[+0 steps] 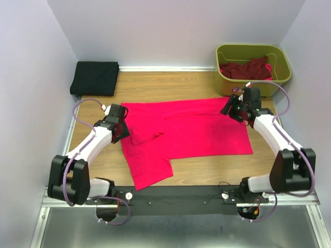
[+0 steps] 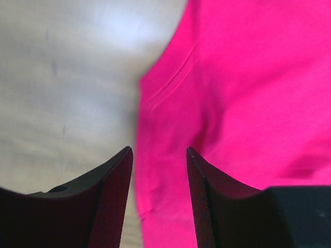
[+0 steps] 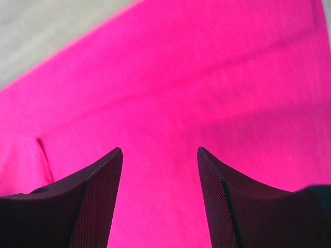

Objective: Fold and stack the t-shirts
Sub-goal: Fold the tshirt

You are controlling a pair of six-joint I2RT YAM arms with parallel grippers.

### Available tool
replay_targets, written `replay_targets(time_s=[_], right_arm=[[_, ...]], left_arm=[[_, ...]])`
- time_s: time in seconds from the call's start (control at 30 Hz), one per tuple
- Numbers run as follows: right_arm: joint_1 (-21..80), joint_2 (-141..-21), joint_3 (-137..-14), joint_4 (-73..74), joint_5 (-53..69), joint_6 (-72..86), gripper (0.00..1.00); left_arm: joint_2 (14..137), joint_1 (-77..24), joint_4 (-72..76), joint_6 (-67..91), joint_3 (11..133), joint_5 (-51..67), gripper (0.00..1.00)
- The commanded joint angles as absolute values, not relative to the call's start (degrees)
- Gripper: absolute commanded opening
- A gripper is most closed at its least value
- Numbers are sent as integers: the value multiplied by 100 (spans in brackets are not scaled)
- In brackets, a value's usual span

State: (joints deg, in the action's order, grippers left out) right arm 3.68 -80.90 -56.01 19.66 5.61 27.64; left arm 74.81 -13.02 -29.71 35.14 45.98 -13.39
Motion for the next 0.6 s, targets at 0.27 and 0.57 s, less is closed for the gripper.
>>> replay_targets(time_s=[0.27, 0.57], right_arm=[[360, -7427, -5019, 2953, 431, 2373, 67], [360, -7277, -4878, 2944, 852, 2338, 67]], left_arm=[[7321, -1529, -4165, 4219, 4298, -1389, 52], [7769, -1679, -4359, 4342, 4438, -1160, 52]])
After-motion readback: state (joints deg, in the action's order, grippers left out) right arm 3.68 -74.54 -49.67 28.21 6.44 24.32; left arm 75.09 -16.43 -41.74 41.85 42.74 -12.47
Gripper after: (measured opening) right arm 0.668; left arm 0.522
